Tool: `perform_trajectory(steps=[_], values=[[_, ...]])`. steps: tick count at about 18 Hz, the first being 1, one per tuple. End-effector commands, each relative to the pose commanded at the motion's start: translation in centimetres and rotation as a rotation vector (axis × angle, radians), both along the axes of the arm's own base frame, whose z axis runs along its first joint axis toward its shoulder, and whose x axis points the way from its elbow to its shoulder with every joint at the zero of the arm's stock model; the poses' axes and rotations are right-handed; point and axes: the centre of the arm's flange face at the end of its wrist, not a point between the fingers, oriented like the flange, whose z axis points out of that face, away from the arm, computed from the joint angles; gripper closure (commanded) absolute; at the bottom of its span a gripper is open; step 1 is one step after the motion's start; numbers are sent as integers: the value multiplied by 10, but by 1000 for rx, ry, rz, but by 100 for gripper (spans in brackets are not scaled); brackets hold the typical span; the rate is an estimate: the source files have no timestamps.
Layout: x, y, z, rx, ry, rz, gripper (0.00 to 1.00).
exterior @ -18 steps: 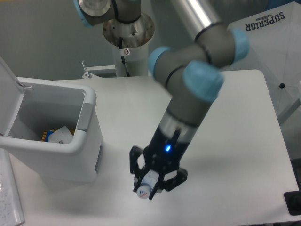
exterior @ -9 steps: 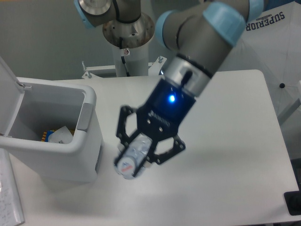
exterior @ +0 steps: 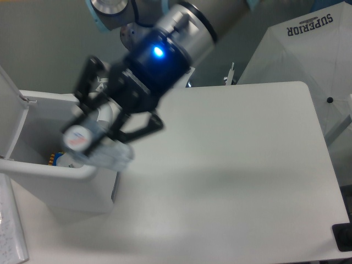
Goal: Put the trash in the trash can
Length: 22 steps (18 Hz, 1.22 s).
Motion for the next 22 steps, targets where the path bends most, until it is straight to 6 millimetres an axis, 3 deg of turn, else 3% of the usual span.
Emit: perform_trajectory(steps=[7,15,16,17,18,19,22], values=[[35,-11,-40,23,-79,-86,100],[48,-6,-92,30,-55,-127,95],[49,-6,-98,28,-53,-128,86],[49,-6,-105,28,-51,-130,59],[51,-7,-111,30,-46,-134,23],[51,-8,-116,31,-44,-136,0],[55,-13,-120,23,-50,-134,0]])
